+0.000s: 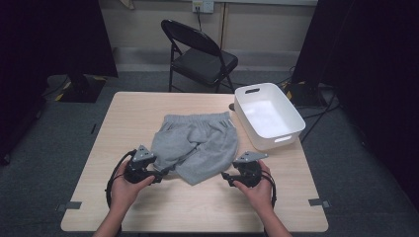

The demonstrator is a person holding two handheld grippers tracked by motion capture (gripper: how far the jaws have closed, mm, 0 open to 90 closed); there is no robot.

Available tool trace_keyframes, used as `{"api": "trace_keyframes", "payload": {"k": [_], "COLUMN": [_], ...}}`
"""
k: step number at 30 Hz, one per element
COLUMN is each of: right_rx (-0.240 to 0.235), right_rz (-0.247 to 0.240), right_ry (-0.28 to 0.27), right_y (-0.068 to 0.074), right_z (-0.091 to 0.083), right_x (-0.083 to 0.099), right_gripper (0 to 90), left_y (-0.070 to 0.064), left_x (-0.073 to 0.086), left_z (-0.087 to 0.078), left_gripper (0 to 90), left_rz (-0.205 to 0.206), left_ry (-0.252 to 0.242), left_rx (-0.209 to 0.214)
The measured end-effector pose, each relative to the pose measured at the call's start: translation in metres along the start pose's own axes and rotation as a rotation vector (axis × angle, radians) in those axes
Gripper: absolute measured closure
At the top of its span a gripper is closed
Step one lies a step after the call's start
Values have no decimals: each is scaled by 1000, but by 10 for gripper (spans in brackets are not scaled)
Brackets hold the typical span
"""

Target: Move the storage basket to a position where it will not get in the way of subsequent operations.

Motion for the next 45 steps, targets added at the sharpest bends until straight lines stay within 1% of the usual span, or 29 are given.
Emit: {"api": "trace_keyframes", "payload": {"k": [1, 2, 4, 7, 8, 9, 11, 15, 16, 17, 18, 20, 21, 22, 24, 27, 29, 31, 32, 34, 36, 38, 40, 43, 45], "right_rx": [0, -5, -1, 1, 1, 1, 0, -1, 0, -1, -1, 4, 6, 6, 7, 12, 12, 22, 22, 24, 29, 32, 30, 31, 28], "right_rz": [0, 4, -4, -9, -13, -13, -13, -15, -16, -13, -10, -13, -23, -19, -15, -40, -36, -53, -56, -51, -61, -61, -63, -61, -61], "right_ry": [0, 14, 22, 20, 22, 22, 28, 28, 30, 27, 30, 35, 37, 36, 38, 45, 44, 51, 46, 41, 40, 33, 21, 21, 22], "right_y": [0, 2, 2, 1, 1, 1, 2, 2, 2, 2, 2, 2, 1, 1, 1, 1, 0, -1, -1, -2, -2, -2, -2, -3, -3], "right_z": [0, 1, 1, 2, 2, 2, 3, 4, 5, 5, 5, 6, 6, 7, 7, 8, 9, 10, 10, 11, 11, 11, 12, 12, 13], "right_x": [0, 5, 9, 11, 11, 11, 13, 13, 14, 14, 15, 16, 18, 18, 19, 20, 20, 21, 21, 22, 22, 22, 23, 23, 22], "right_gripper": [370, 365, 357, 355, 347, 347, 340, 335, 333, 329, 327, 326, 317, 311, 309, 300, 296, 289, 290, 286, 277, 268, 260, 259, 257], "left_y": [0, -1, 0, 1, 2, 2, 3, 4, 5, 4, 5, 4, 5, 4, 5, 6, 6, 6, 6, 6, 6, 7, 7, 7, 6], "left_x": [0, 7, 12, 16, 19, 19, 25, 29, 33, 34, 35, 37, 38, 40, 43, 45, 46, 47, 47, 48, 49, 50, 50, 50, 50], "left_z": [0, -1, -2, -3, -4, -4, -5, -6, -6, -6, -7, -6, -7, -7, -7, -7, -8, -9, -9, -9, -8, -8, -8, -7, -7], "left_gripper": [287, 283, 280, 275, 271, 268, 267, 260, 259, 259, 259, 256, 254, 253, 247, 239, 235, 221, 219, 207, 191, 157, 150, 138, 117], "left_rz": [0, -7, -3, -4, -1, -1, 0, -3, 4, -6, 1, -3, 0, -1, 19, 9, 12, 20, 27, 36, 45, 40, 43, 54, 51], "left_ry": [0, 7, 17, 16, 26, 26, 37, 40, 45, 45, 47, 49, 54, 56, 73, 72, 73, 74, 70, 66, 63, 55, 53, 61, 62], "left_rx": [0, 5, 6, 10, 10, 10, 13, 14, 13, 14, 11, 15, 14, 17, 9, 11, 9, 12, 14, 21, 22, 26, 30, 38, 42]}}
Point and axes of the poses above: each handheld gripper's, and its own axes: z roughly forward along the jaws, x roughly out of its underside, y roughly to its left, the point moved 6 cm from there along z, roughly forward along the jaws, and after that the axes turned 11 degrees about -y, right-handed, at the moved point
